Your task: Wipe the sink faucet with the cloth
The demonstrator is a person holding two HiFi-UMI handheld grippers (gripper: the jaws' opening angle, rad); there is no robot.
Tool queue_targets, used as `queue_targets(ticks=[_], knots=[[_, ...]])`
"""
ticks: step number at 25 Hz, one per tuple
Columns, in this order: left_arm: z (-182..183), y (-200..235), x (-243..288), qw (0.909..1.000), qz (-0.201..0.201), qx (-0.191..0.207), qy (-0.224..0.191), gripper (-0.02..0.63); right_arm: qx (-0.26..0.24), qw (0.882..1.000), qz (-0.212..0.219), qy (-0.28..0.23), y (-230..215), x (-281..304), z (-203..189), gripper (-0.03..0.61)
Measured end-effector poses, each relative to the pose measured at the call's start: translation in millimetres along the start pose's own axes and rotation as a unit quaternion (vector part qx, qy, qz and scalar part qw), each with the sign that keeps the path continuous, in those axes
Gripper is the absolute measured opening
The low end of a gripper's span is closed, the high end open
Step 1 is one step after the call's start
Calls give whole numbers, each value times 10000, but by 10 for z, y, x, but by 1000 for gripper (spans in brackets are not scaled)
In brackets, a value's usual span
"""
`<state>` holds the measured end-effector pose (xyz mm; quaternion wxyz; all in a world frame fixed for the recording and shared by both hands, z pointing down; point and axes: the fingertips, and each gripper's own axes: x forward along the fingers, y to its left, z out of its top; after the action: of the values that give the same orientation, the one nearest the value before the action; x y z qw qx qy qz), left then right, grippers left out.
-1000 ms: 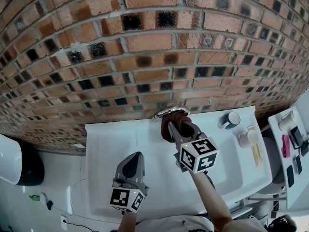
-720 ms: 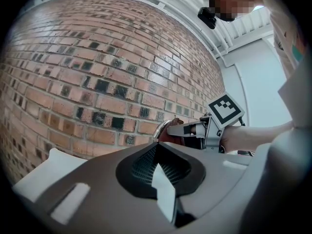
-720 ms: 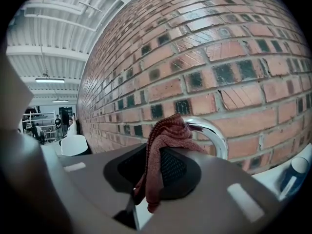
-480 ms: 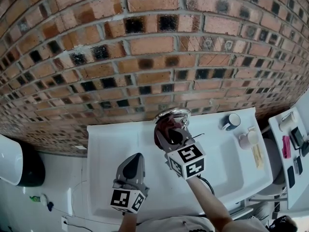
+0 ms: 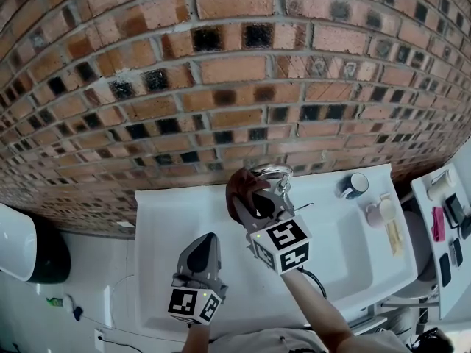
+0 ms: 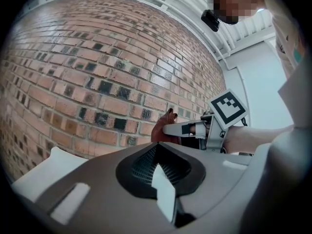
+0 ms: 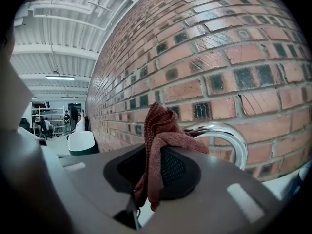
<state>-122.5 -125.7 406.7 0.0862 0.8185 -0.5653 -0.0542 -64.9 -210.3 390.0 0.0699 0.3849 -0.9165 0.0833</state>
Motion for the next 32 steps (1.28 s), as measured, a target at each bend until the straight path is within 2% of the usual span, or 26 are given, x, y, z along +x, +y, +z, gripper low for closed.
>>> queue_targets(ticks=[10, 17, 26, 32], knots=[[-5, 29, -3, 10000, 30, 14, 26, 5, 126, 9990, -263, -353, -216, -162, 289, 51], [-19, 17, 18, 10000, 6, 6, 44, 5, 135, 9929, -1022, -588, -724, -475, 448, 52], [-71, -24, 65, 9999, -52, 9, 109, 5, 179, 9770, -2122, -104, -1392, -756, -39, 51], [-90, -32, 80, 9999, -64, -15, 131, 5, 144, 9696, -2356, 647, -1476, -736, -643, 51]])
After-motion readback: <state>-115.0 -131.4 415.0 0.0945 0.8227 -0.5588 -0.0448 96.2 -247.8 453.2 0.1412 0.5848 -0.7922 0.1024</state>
